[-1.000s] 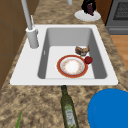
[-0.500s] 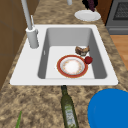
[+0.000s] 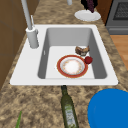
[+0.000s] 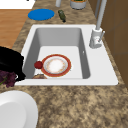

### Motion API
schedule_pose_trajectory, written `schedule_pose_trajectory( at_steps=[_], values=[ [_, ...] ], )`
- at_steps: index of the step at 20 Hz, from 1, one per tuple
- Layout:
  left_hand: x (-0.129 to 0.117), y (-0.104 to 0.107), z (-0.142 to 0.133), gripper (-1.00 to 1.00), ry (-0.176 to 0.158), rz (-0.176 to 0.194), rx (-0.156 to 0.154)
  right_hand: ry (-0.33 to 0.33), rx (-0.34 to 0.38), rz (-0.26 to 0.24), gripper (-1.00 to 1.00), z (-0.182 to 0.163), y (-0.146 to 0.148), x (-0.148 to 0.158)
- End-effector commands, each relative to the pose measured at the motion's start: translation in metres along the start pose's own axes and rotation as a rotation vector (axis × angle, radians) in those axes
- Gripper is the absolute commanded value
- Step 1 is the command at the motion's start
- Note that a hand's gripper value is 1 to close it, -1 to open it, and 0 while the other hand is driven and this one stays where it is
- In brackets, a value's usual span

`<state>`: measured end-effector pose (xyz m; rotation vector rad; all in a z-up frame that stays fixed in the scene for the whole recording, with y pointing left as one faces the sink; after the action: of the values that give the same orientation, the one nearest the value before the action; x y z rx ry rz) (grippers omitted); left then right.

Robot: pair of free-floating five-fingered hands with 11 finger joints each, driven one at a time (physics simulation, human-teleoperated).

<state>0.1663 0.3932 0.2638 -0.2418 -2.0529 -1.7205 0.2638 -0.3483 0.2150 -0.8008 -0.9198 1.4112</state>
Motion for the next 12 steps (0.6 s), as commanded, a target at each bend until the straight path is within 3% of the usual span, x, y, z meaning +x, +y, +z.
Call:
schedule_pose_trajectory(
  at_steps=[1, 12],
  values=[
    [0.000, 0.000, 0.000, 0.00, 0.000, 0.000, 0.000, 0.013, 0.042, -0.009, 1.00, -0.015, 0.002, 0.027],
    [0.000, 0.000, 0.000, 0.00, 0.000, 0.000, 0.000, 0.030, 0.108, -0.038, 1.00, -0.080, 0.022, 0.091]
  ],
)
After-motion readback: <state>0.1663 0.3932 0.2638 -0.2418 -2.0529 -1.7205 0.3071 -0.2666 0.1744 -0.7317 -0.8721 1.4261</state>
